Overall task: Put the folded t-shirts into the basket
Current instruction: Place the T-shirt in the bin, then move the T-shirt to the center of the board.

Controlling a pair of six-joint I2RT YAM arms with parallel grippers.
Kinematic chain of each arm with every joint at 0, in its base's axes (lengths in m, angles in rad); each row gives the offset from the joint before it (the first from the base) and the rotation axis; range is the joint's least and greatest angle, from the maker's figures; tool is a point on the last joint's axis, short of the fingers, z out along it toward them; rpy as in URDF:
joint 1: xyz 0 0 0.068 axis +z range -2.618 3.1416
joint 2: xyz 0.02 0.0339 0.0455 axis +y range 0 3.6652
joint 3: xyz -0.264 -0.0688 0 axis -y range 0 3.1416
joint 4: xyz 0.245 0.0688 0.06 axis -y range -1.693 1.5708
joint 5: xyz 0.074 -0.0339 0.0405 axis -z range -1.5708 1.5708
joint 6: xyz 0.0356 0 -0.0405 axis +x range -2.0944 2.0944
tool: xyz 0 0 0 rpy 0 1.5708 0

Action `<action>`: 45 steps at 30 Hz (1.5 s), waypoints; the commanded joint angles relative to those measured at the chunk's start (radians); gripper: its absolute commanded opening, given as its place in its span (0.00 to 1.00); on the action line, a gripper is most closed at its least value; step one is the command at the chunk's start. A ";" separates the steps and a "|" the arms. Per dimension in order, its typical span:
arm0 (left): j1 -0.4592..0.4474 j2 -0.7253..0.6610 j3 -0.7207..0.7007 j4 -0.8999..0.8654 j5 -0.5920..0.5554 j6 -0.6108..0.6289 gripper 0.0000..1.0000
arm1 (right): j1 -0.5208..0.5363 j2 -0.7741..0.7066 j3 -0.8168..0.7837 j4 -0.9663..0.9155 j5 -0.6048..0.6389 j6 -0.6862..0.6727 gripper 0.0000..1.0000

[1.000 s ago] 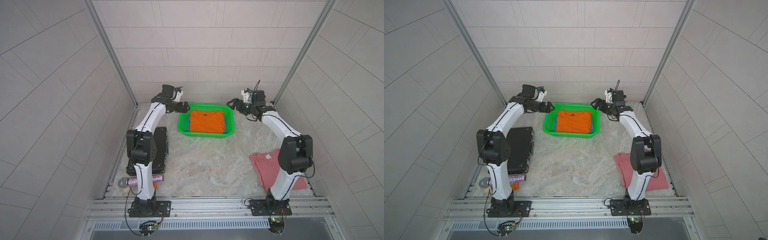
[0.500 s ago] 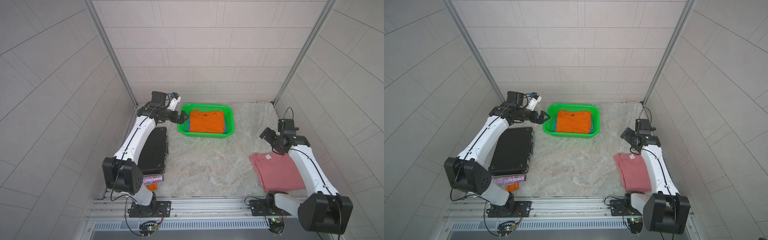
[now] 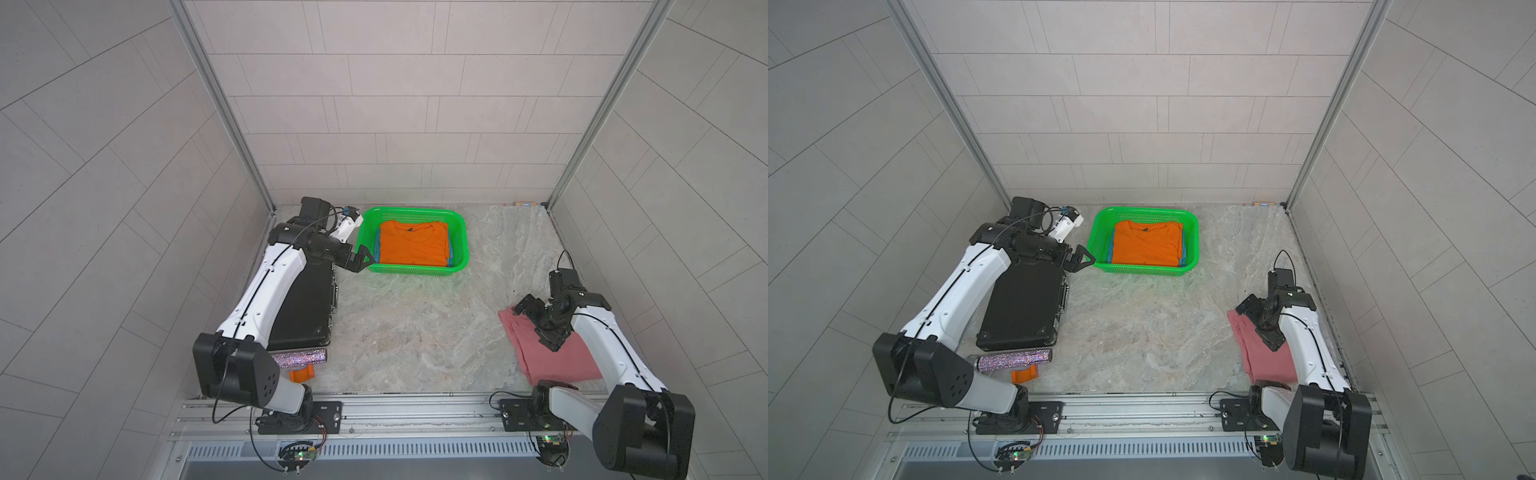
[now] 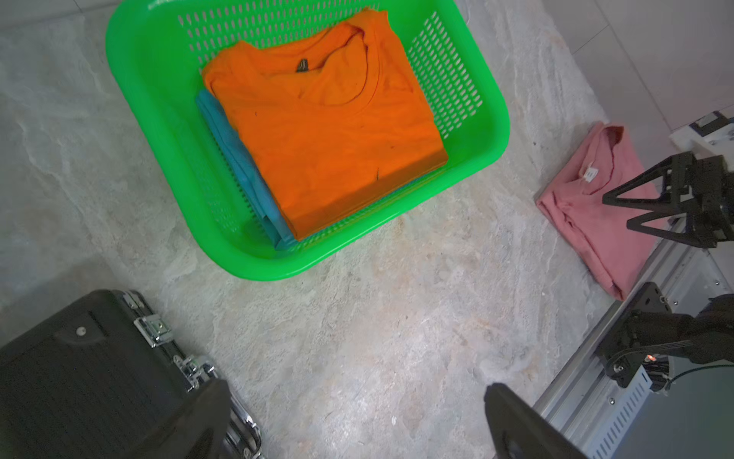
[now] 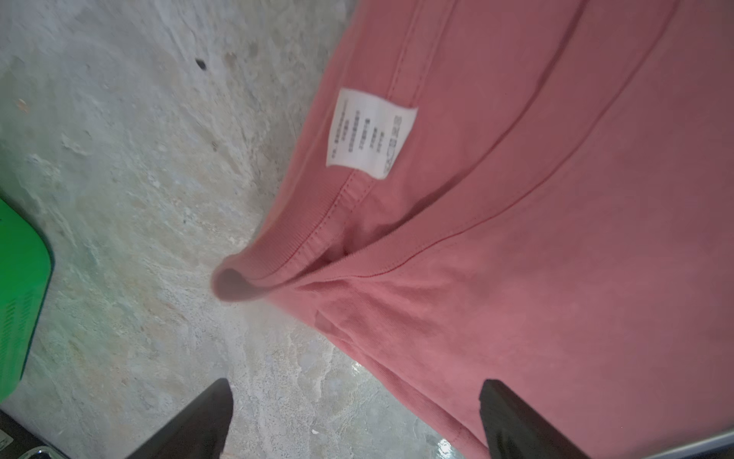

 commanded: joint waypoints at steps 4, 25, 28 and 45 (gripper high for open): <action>0.005 -0.035 -0.029 -0.045 -0.087 0.017 1.00 | 0.033 0.011 -0.037 0.090 -0.049 -0.038 1.00; 0.008 -0.073 -0.071 -0.044 -0.108 0.009 1.00 | 0.360 0.120 -0.140 0.412 -0.147 0.115 1.00; 0.009 -0.080 -0.078 -0.044 -0.113 0.009 1.00 | 0.450 0.170 -0.149 0.514 -0.168 0.175 1.00; 0.011 -0.102 -0.091 -0.053 -0.064 0.018 1.00 | 0.176 -0.019 -0.031 0.127 0.100 0.095 1.00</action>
